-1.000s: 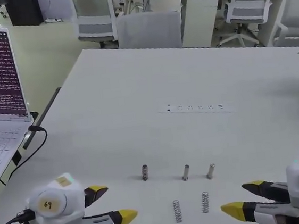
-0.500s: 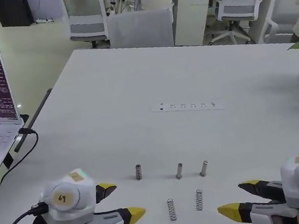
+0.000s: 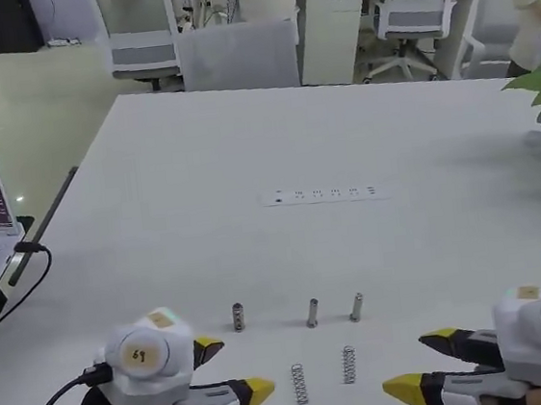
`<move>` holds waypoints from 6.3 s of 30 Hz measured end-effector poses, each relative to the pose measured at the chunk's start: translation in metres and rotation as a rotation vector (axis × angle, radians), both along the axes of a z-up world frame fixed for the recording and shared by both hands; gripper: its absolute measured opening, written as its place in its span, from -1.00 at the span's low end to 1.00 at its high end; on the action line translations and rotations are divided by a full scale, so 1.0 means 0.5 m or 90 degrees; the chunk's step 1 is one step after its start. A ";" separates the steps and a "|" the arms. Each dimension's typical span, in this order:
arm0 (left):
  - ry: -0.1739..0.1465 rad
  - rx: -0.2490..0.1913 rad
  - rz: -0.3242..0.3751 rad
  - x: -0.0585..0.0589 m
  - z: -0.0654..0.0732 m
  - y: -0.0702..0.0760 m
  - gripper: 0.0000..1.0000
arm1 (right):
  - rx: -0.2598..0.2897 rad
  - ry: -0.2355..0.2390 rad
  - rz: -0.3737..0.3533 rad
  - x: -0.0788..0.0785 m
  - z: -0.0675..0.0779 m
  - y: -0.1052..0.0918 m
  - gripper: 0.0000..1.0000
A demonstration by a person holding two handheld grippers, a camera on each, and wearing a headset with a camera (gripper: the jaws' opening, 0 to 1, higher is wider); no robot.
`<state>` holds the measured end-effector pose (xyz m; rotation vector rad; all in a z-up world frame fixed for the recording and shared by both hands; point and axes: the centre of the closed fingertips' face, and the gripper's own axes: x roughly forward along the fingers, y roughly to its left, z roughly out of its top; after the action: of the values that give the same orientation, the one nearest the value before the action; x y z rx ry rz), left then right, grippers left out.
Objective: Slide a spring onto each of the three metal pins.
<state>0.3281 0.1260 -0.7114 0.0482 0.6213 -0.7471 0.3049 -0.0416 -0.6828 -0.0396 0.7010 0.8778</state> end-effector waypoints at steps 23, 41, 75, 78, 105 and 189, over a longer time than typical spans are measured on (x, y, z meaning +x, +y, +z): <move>0.070 0.025 -0.011 0.002 -0.080 -0.083 -0.05 | 0.007 0.002 -0.004 -0.010 0.004 -0.010 0.14; 0.122 0.048 0.018 0.004 -0.149 -0.130 -0.17 | 0.013 0.012 -0.018 -0.022 -0.002 -0.030 0.14; 0.105 0.125 0.013 0.033 -0.188 -0.121 -0.65 | 0.021 0.021 -0.029 -0.020 -0.007 -0.030 0.13; 0.105 0.127 0.009 0.034 -0.188 -0.114 -0.71 | 0.023 0.021 -0.029 -0.018 -0.006 -0.027 0.12; 0.071 0.223 -0.073 0.052 -0.194 -0.101 -0.95 | 0.022 0.022 -0.025 -0.019 -0.007 -0.024 0.11; -0.010 0.130 -0.087 -0.014 -0.007 0.067 -0.97 | 0.030 0.016 0.227 0.014 -0.002 0.205 -0.03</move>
<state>0.3211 0.1593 -0.7147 0.2870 0.6820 -0.8121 0.3119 0.0608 -0.6839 -0.1142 0.7086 1.2375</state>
